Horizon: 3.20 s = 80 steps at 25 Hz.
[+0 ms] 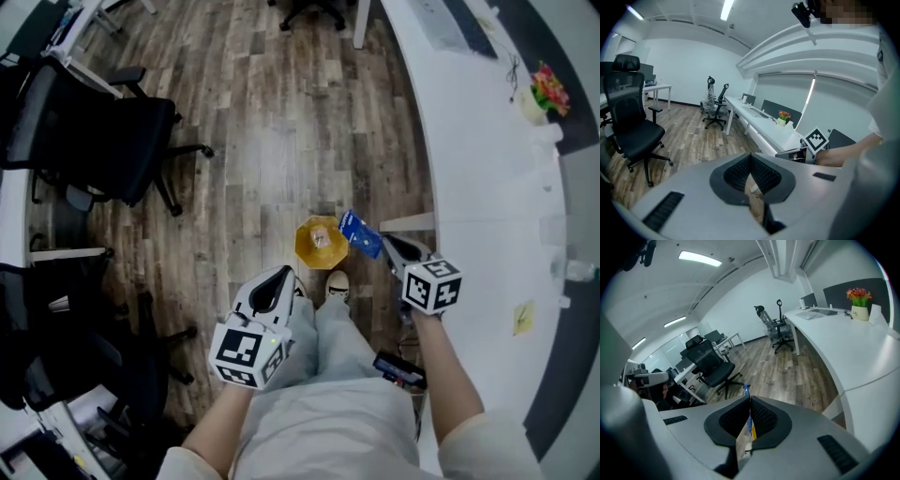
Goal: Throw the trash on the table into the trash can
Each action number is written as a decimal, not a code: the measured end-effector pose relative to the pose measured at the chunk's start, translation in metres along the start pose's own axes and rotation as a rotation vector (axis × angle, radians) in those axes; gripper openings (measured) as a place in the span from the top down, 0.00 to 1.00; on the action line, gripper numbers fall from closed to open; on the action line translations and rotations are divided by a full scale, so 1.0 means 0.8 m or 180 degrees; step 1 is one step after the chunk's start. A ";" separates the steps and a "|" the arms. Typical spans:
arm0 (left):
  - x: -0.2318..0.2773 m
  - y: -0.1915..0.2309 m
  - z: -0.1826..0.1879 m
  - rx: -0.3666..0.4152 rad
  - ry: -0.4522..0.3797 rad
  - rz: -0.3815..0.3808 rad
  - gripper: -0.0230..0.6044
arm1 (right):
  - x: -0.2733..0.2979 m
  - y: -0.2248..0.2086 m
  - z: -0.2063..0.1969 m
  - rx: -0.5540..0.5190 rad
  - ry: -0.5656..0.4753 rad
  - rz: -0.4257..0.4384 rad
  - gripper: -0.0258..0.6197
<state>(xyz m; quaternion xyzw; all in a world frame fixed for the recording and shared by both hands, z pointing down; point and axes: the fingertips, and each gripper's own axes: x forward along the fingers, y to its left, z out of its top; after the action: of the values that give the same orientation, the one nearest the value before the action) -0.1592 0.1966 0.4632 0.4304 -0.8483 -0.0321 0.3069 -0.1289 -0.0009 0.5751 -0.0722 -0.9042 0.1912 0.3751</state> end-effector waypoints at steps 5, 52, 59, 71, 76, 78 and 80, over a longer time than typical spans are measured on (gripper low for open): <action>0.029 0.028 -0.025 -0.0037 0.0017 0.0025 0.96 | 0.041 -0.010 -0.033 0.0006 0.0146 0.0043 0.91; 0.126 0.146 -0.204 -0.0407 0.0312 0.0312 0.96 | 0.326 -0.113 -0.278 -0.0167 0.1168 -0.0201 0.76; 0.072 0.112 -0.114 -0.0322 0.0213 0.0250 0.96 | 0.211 -0.030 -0.131 -0.0297 0.0659 0.0039 0.88; -0.007 0.026 0.030 0.0015 0.0032 -0.0038 0.96 | -0.007 0.116 0.082 -0.0492 -0.0165 0.0349 0.91; -0.019 0.006 0.054 0.0030 0.0024 -0.0061 0.96 | -0.066 0.155 0.109 -0.0668 -0.0322 0.0299 0.91; -0.019 -0.001 0.063 0.0060 0.0009 -0.0064 0.96 | -0.081 0.161 0.116 -0.0690 -0.0399 0.0276 0.91; -0.016 -0.008 0.073 0.0092 -0.0033 -0.0108 0.96 | -0.089 0.162 0.119 -0.0685 -0.0470 0.0262 0.91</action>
<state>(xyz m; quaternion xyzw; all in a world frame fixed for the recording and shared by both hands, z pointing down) -0.1815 0.1899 0.4076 0.4489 -0.8428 -0.0272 0.2957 -0.1477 0.0705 0.4154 -0.1347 -0.9409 0.1132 0.2894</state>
